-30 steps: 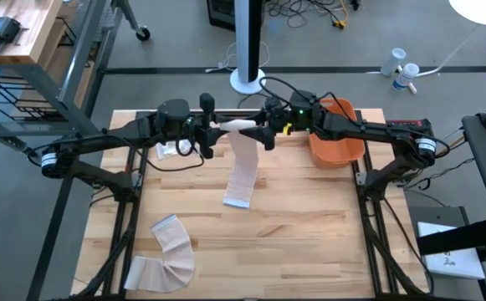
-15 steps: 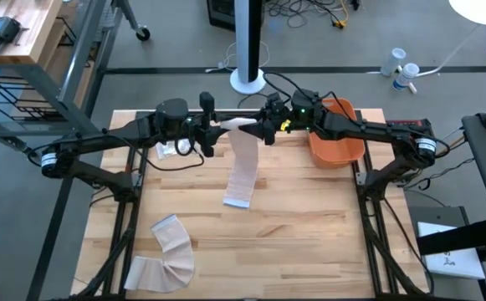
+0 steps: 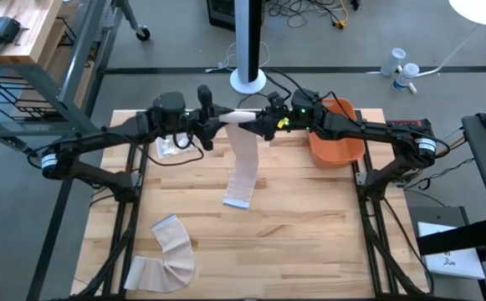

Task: Roll bandage
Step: Roll the center brown bandage

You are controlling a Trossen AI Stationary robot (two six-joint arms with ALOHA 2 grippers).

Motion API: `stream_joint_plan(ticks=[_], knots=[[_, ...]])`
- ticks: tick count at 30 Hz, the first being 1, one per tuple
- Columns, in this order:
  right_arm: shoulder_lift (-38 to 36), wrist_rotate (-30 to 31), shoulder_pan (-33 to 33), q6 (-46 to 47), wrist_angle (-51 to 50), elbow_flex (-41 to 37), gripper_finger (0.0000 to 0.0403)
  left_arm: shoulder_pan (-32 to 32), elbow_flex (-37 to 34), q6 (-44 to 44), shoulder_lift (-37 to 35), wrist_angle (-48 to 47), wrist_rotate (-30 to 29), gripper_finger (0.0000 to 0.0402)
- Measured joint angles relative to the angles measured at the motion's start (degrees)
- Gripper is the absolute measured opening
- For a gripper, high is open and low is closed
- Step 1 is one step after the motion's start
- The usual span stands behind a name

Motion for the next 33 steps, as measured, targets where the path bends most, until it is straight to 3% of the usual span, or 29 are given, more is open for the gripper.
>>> stream_joint_plan(ticks=[15,21,33], knots=[[0.11,2.93,-0.15,10.38,0.58,0.04,0.0288,0.49,-0.52,2.42,0.02,0.73,1.15,0.0119],[0.11,4.39,-0.17,5.39,3.41,0.04,0.0285,0.49,-0.58,2.50,0.02,0.72,1.13,0.0112],[0.11,4.31,0.47,6.52,4.15,0.04,0.0267,0.57,-0.63,2.37,0.38,1.45,0.28,0.0111]])
